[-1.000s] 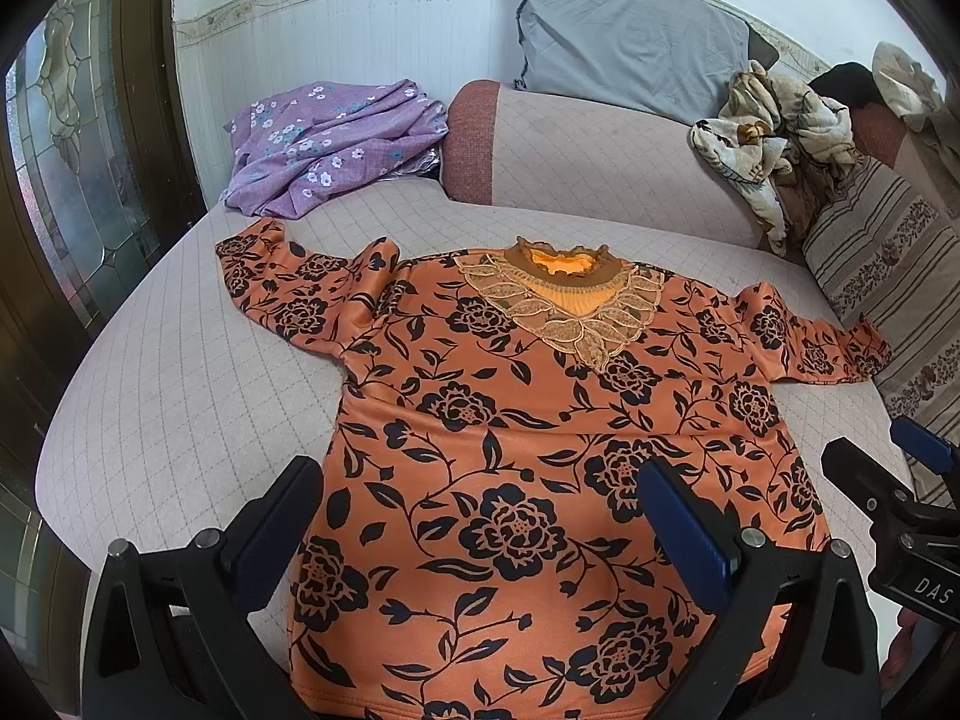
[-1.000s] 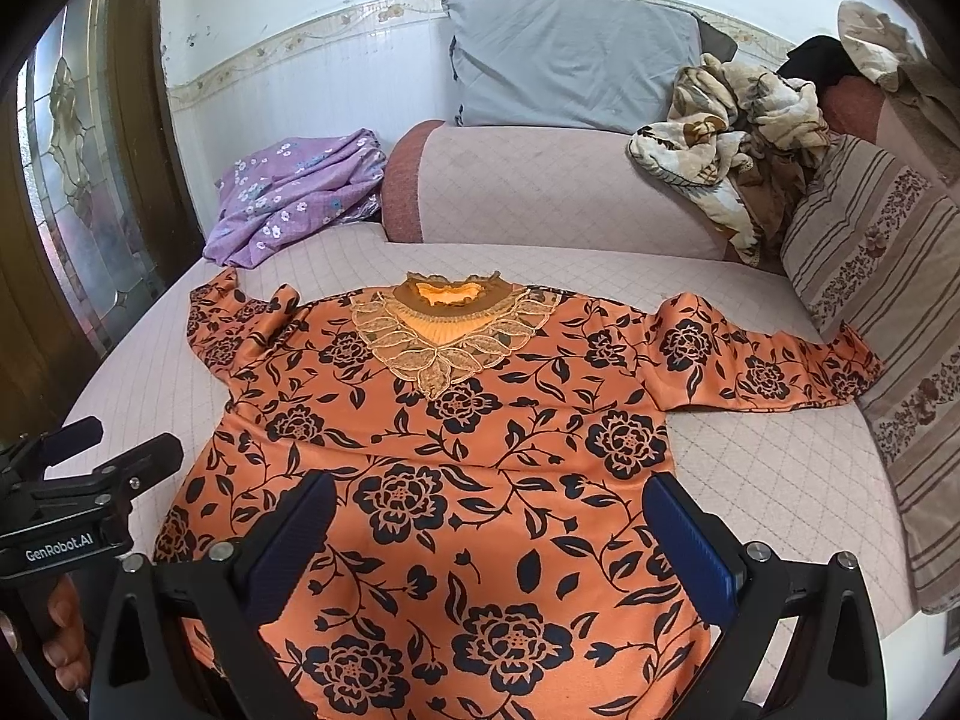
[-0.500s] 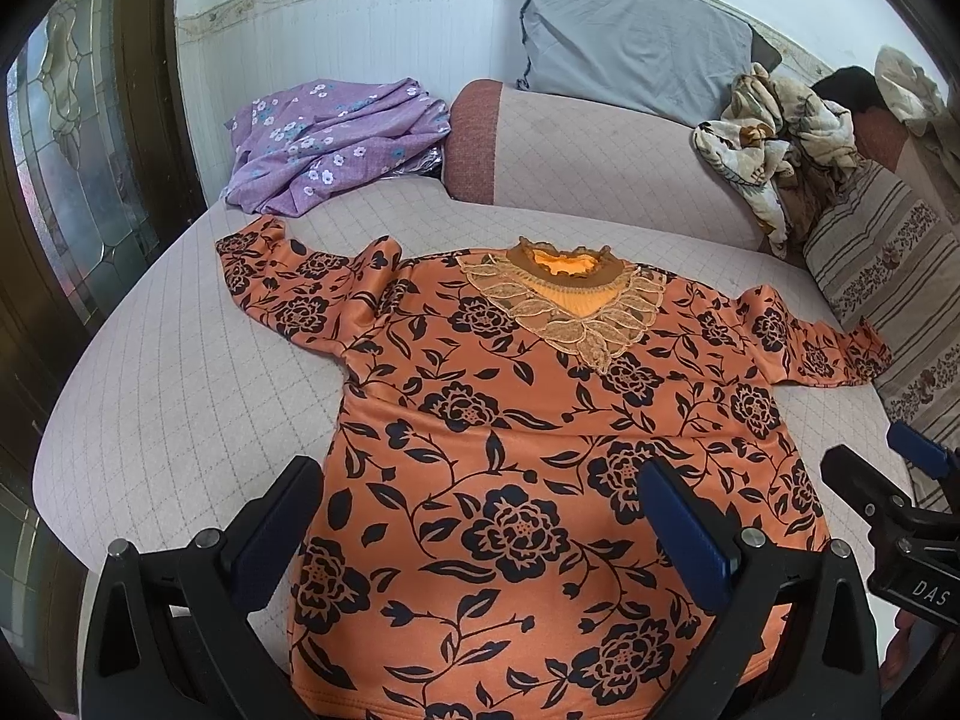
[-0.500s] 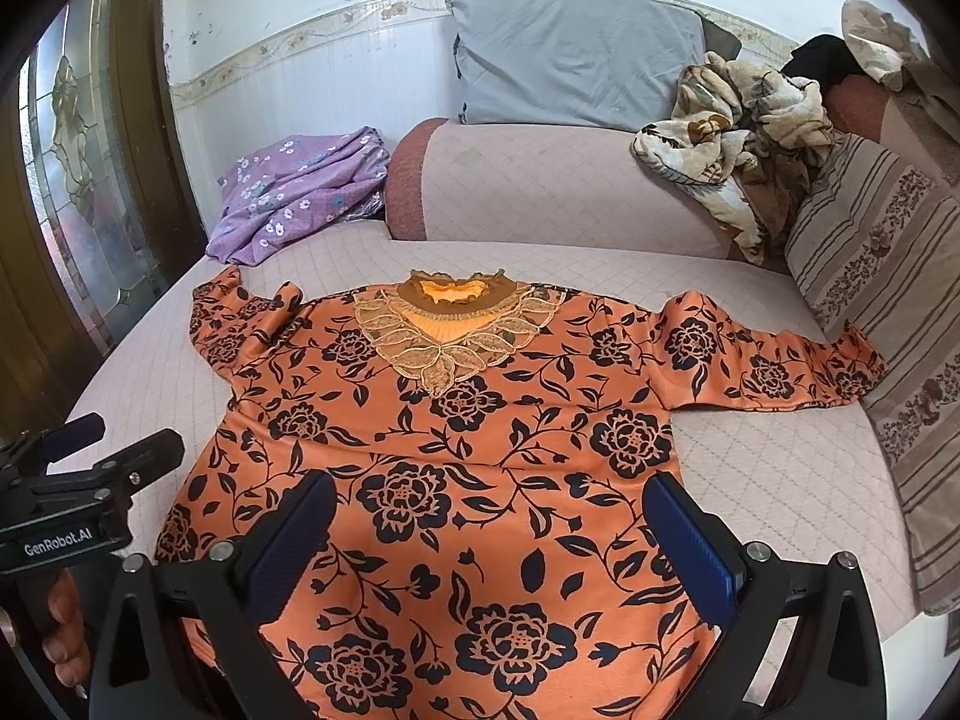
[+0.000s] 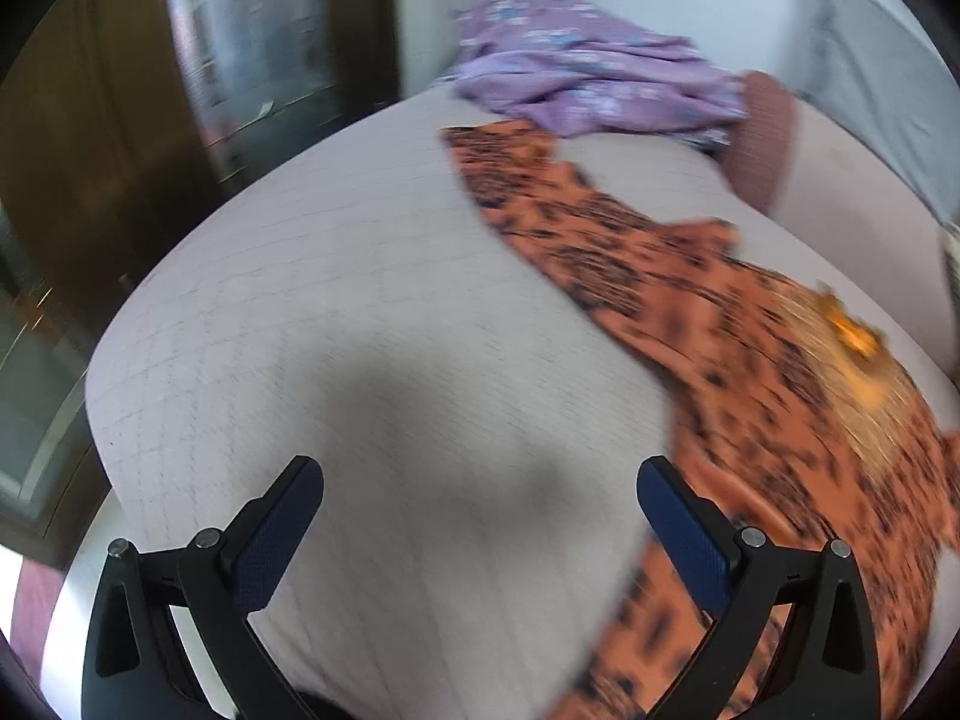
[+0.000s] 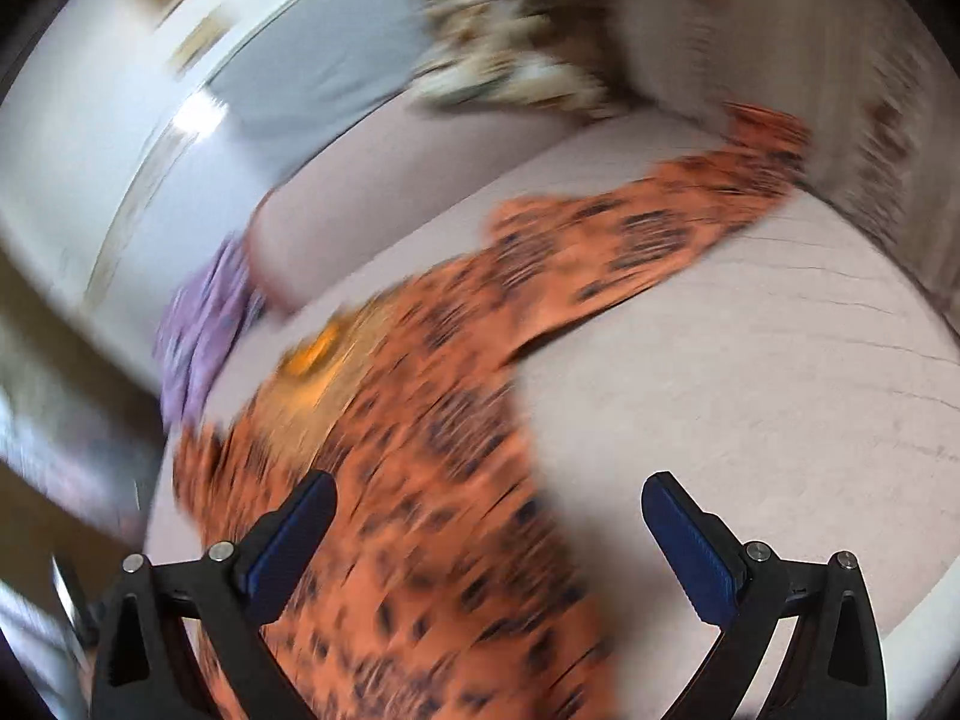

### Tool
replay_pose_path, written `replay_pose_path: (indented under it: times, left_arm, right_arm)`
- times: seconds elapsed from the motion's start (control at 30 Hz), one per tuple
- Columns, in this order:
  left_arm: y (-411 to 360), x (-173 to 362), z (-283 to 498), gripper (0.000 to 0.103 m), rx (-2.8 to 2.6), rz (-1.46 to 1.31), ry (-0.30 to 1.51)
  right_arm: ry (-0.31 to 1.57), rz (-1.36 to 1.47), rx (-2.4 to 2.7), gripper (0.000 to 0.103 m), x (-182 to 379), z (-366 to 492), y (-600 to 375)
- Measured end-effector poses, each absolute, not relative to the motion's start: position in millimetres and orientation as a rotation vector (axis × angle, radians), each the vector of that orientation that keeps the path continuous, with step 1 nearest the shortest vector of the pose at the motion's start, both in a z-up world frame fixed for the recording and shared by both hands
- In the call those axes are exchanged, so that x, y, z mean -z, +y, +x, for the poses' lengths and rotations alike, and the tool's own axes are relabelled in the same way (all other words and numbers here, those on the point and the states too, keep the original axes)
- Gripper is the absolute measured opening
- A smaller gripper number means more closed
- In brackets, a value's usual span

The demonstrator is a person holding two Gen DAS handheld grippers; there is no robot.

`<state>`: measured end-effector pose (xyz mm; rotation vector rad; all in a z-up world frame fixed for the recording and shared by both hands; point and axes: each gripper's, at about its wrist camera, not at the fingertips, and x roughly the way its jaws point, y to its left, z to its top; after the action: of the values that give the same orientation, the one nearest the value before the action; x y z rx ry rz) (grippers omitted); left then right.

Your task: Fold small clothes

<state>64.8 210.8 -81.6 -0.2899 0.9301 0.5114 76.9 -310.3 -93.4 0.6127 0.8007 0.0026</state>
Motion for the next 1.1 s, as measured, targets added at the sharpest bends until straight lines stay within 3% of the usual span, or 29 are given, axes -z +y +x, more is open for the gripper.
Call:
replay_pose_path:
  times: [0.13, 0.2, 0.37, 0.5, 0.63, 0.73, 0.8, 0.87, 1.1]
  left_arm:
    - [234, 87, 81, 0.103, -0.598, -0.3, 0.876]
    - [242, 93, 89, 0.103, -0.622, -0.311, 0.85]
    - [263, 150, 116, 0.103, -0.667, -0.345, 0.967]
    - [258, 152, 114, 0.103, -0.664, -0.315, 0.914]
    - [260, 152, 113, 0.103, -0.658, -0.334, 0.896]
    - [260, 153, 114, 0.103, -0.663, -0.326, 0.891]
    - [260, 154, 114, 0.103, -0.663, -0.325, 0.89]
    - [261, 154, 115, 0.103, -0.664, -0.324, 0.891]
    - [261, 154, 114, 0.103, -0.662, -0.326, 0.886]
  right_arm:
    - [0.762, 0.754, 0.15, 0.09, 108, 106, -392]
    - [0.757, 0.764, 0.223, 0.077, 113, 130, -428]
    - [0.741, 0.748, 0.314, 0.076, 126, 189, -479]
    - [0.768, 0.714, 0.392, 0.061, 143, 234, -505]
    - [0.79, 0.693, 0.506, 0.058, 158, 261, -524]
    - [0.786, 0.687, 0.541, 0.049, 164, 275, -530]
    - [0.803, 0.666, 0.554, 0.021, 165, 283, -533]
    - [0.807, 0.684, 0.548, 0.007, 166, 289, -540]
    - [0.675, 0.662, 0.302, 0.006, 92, 298, -492]
